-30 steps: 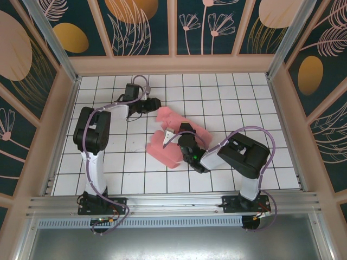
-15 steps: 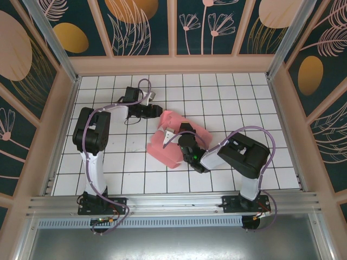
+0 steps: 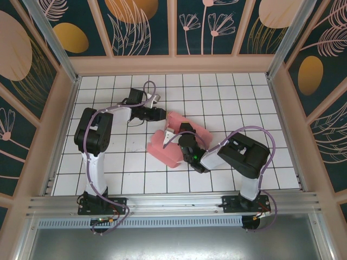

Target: Fold the paper box

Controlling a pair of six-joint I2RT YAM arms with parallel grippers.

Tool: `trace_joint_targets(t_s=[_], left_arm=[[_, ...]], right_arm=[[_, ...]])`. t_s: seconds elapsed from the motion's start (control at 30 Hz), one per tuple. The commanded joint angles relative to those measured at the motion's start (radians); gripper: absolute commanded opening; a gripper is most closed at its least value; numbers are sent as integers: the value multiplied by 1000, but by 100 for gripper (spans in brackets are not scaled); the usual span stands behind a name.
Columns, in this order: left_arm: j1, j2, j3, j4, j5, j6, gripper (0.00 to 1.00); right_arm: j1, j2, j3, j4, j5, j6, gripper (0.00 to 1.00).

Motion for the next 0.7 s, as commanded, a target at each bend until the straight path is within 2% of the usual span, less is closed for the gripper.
trace_joint_targets(t_s=[0.0,0.2,0.43,0.67], left_arm=[[-11,-38,-14,11,32,6,43],[-11,-43,-53,21,-11,33,45],[-12,-101,-134,121,-84,24,52],[-11,-142,-219,211,-65,57,60]], right_arm=[[-4,3,8,34,10,14,0],[-2,1,-6,81,8,-11,0],[-4,59,-57,272,-10,-119,0],[-5,90,-63,359,6,-164,0]])
